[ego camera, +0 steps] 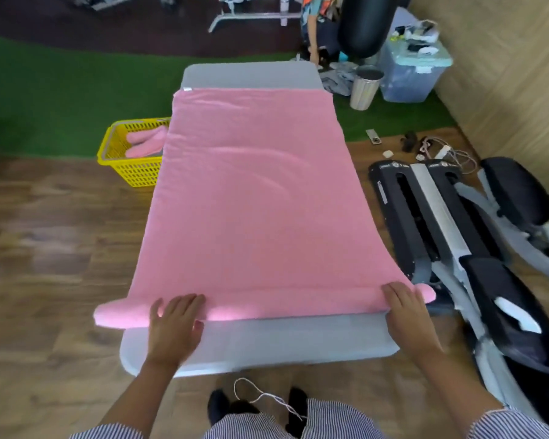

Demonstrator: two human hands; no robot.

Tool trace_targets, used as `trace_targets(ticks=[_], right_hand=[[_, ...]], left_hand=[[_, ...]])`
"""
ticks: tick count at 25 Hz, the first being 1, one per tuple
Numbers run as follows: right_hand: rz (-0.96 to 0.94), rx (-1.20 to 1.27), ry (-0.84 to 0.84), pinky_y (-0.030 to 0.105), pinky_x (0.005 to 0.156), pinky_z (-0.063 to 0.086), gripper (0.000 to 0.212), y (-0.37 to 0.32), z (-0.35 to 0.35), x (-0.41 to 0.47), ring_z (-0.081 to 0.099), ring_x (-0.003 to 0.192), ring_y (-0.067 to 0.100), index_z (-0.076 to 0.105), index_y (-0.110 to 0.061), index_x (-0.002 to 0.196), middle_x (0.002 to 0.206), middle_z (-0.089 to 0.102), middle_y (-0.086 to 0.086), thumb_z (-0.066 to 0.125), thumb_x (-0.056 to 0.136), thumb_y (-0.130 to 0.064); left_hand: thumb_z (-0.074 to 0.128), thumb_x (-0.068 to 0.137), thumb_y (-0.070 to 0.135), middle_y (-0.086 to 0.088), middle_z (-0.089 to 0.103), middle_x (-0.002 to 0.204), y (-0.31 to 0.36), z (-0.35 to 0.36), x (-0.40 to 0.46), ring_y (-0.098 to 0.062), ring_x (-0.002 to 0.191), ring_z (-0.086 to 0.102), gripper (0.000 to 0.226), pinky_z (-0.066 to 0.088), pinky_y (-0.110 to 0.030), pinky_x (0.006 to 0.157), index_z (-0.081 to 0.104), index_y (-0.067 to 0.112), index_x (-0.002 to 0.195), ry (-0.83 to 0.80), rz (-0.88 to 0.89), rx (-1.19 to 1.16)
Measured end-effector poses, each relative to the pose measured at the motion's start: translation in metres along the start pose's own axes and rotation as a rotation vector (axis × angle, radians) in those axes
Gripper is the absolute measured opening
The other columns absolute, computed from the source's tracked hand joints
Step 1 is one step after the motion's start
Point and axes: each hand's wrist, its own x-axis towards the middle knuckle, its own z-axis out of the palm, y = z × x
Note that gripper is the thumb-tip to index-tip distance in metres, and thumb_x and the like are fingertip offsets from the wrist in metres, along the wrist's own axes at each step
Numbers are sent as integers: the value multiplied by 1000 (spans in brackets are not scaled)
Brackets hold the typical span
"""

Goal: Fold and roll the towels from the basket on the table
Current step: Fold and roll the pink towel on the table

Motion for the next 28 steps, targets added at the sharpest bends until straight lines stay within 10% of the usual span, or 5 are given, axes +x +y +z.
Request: trace_targets(ticks=[4,9,21,28], right_hand=[[-87,147,49,38,100,28,27,-1,0,9,64,82,27,66,-8,92,87,66,6,51,70,-9],[-73,201,-34,48,107,31,30,0,-5,19,59,100,25,63,-9,103,102,64,6,52,75,-9],[4,311,-199,43,85,48,41,-13,-10,30,56,74,24,67,-8,79,75,64,2,33,71,-29],[132,319,0,52,102,35,18,-20,-11,18,63,81,31,71,-4,88,87,68,7,68,74,7]], left_hand=[[38,78,26,-3,73,93,5,-8,-12,-25,80,69,41,47,-52,82,71,15,99,24,-109,-23],[42,76,36,-5,63,116,-20,-16,-18,-22,111,54,44,36,-55,98,61,16,111,66,-202,-46],[35,83,24,-4,71,93,-34,-11,-8,-23,81,69,40,42,-54,86,64,11,106,54,-69,83],[38,82,31,-1,71,104,-38,-1,-6,-19,96,68,42,32,-54,101,71,15,103,104,-43,15]])
